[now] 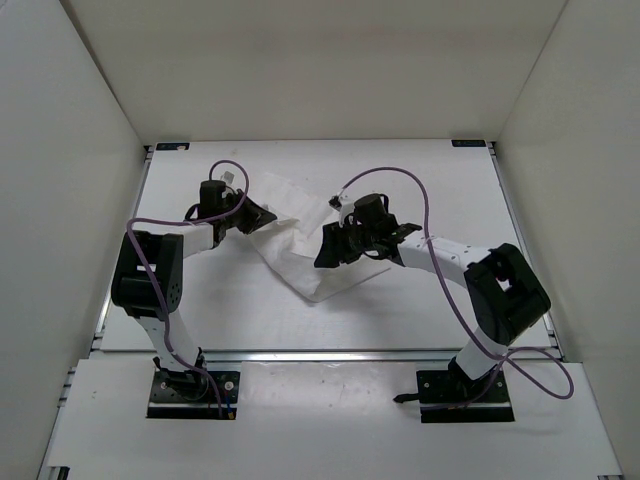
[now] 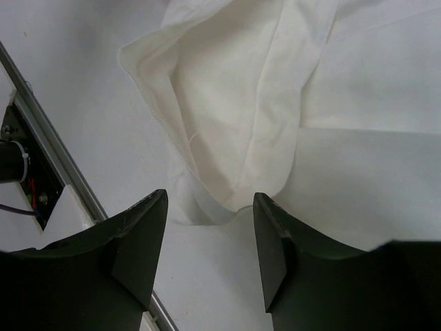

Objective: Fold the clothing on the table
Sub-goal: Fold the skirt

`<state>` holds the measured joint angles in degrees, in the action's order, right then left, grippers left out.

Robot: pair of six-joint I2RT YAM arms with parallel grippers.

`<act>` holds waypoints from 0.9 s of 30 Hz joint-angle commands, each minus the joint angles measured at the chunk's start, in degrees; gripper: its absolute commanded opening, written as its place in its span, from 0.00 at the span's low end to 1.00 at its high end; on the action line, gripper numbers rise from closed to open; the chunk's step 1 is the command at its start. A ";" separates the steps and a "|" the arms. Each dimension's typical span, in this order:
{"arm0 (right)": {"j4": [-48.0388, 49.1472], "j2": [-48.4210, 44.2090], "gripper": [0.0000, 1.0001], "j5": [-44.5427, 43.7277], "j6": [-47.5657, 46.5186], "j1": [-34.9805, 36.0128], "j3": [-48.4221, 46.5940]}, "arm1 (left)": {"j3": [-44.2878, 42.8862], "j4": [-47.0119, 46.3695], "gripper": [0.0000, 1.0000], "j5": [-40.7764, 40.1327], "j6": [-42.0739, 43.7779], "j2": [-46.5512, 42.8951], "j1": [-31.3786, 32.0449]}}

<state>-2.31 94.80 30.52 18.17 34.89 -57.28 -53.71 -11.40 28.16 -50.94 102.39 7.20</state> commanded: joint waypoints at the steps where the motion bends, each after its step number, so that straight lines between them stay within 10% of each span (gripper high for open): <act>1: 0.37 0.38 0.50 -3.27 0.28 0.96 -0.11 | 0.72 -1.78 0.00 1.54 -0.04 -3.07 -0.34; 15: 1.95 2.75 0.44 2.42 5.90 -0.97 0.94 | 1.51 -2.66 0.00 1.72 -0.39 -2.81 -0.61; 17: 5.02 3.63 0.37 4.10 7.05 -0.88 0.76 | 1.77 -2.93 0.00 1.98 -0.48 -2.81 -0.61; 19: 6.35 3.72 0.00 6.38 7.84 -1.05 0.50 | 1.59 -2.67 0.00 2.16 -0.04 -3.33 -0.70; 27: -9.55 -4.78 0.00 2.79 -3.57 -10.62 -8.20 | 1.77 1.80 0.00 3.48 -0.14 -14.83 -2.37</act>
<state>-7.62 97.65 34.98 20.38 28.82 -61.04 -51.59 -10.66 30.61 -52.12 96.73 5.52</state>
